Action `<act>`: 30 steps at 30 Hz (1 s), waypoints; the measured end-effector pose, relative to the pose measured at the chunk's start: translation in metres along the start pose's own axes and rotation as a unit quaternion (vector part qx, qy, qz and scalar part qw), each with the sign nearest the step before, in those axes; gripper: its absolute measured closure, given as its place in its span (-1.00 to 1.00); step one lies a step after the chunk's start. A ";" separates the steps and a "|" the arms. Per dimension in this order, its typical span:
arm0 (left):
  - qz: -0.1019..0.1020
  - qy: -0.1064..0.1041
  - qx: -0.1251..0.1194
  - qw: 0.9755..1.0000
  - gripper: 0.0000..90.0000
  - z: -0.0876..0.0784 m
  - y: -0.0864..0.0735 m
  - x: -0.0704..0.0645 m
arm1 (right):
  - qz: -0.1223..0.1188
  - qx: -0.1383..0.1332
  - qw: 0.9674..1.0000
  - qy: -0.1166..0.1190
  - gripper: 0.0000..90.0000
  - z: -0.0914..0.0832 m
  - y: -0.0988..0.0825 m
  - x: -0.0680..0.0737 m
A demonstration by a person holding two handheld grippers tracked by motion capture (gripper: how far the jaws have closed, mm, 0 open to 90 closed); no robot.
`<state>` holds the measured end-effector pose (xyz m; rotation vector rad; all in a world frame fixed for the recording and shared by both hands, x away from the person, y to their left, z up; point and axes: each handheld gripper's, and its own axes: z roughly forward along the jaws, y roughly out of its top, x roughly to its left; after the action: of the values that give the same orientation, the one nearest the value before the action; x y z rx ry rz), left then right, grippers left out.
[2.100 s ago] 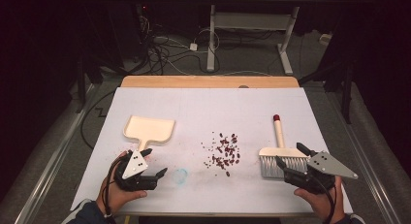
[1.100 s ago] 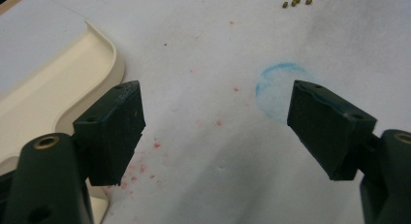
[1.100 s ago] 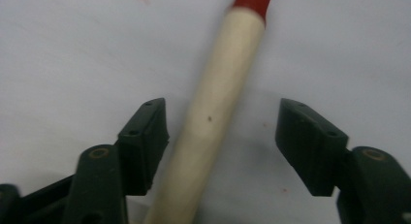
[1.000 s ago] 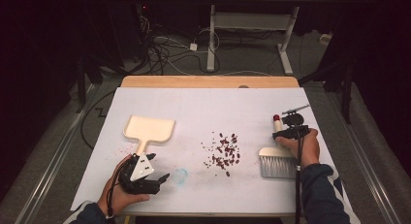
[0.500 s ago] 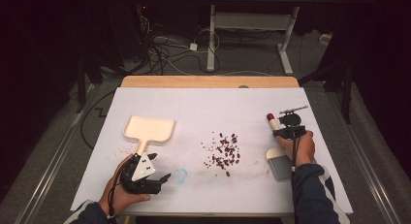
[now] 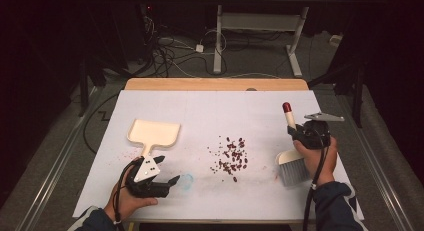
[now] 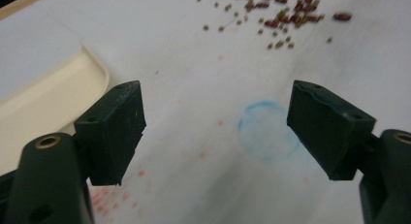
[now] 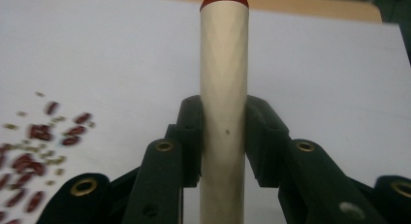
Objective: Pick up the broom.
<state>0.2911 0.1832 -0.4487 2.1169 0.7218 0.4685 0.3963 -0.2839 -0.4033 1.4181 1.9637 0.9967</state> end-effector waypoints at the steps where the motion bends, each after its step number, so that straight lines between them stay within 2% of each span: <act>1: 0.000 0.000 0.000 1.000 -0.54 0.000 0.000 0.000 | -0.004 -0.014 1.000 0.004 0.58 -0.006 0.001 0.003; 2: -0.005 -0.021 -0.017 1.000 -0.54 0.004 0.012 -0.007 | -0.011 -0.024 1.000 0.008 0.58 -0.011 0.002 0.007; 4: -0.008 -0.044 -0.033 0.998 -0.52 0.011 0.027 -0.015 | -0.017 -0.047 0.999 0.018 0.58 -0.023 0.004 0.015; 6: -0.003 -0.068 -0.046 0.997 -0.52 0.021 0.043 -0.027 | -0.019 -0.070 0.997 0.026 0.58 -0.033 0.008 0.023; 10: 0.015 -0.113 -0.087 0.990 -0.48 0.041 0.075 -0.053 | -0.029 -0.111 0.993 0.037 0.57 -0.049 0.012 0.046; 11: 0.015 -0.113 -0.087 0.990 -0.48 0.041 0.075 -0.053 | -0.037 -0.121 0.991 0.038 0.57 -0.051 0.012 0.053; 12: 0.021 -0.129 -0.100 0.986 -0.48 0.051 0.090 -0.065 | -0.045 -0.128 0.990 0.038 0.57 -0.053 0.012 0.060; 15: 0.021 -0.139 -0.109 0.984 -0.48 0.067 0.106 -0.079 | -0.061 -0.146 0.986 0.056 0.57 -0.057 0.011 0.080; 18: 0.001 -0.141 -0.102 0.985 -0.43 0.083 0.115 -0.084 | -0.074 -0.160 0.982 0.064 0.57 -0.062 0.009 0.096; 19: -0.005 -0.144 -0.101 0.984 -0.37 0.088 0.116 -0.084 | -0.082 -0.164 0.981 0.064 0.57 -0.064 0.009 0.101; 22: -0.016 -0.150 -0.099 0.984 -0.21 0.095 0.117 -0.085 | -0.084 -0.174 0.978 0.073 0.57 -0.069 0.006 0.112; 23: -0.024 -0.152 -0.099 0.983 -0.17 0.097 0.117 -0.084 | -0.086 -0.177 0.977 0.077 0.57 -0.070 0.006 0.115; 24: -0.029 -0.167 -0.099 0.980 -0.12 0.100 0.116 -0.082 | -0.084 -0.181 0.977 0.079 0.57 -0.072 0.005 0.118; 25: -0.026 -0.173 -0.101 0.980 -0.02 0.101 0.114 -0.081 | -0.087 -0.182 0.976 0.081 0.57 -0.073 0.004 0.121; 27: -0.023 -0.172 -0.103 0.979 0.18 0.101 0.113 -0.080 | -0.093 -0.182 0.975 0.082 0.57 -0.074 0.004 0.124; 28: -0.018 -0.174 -0.104 0.979 0.27 0.100 0.111 -0.079 | -0.097 -0.190 0.973 0.087 0.57 -0.076 0.002 0.129; 30: -0.018 -0.177 -0.107 0.978 0.38 0.099 0.107 -0.074 | -0.094 -0.188 0.973 0.092 0.57 -0.077 0.001 0.133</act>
<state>0.3245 0.0246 -0.4261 1.9107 0.4808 0.1342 0.2959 -0.1775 -0.3550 0.9425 1.8646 1.3622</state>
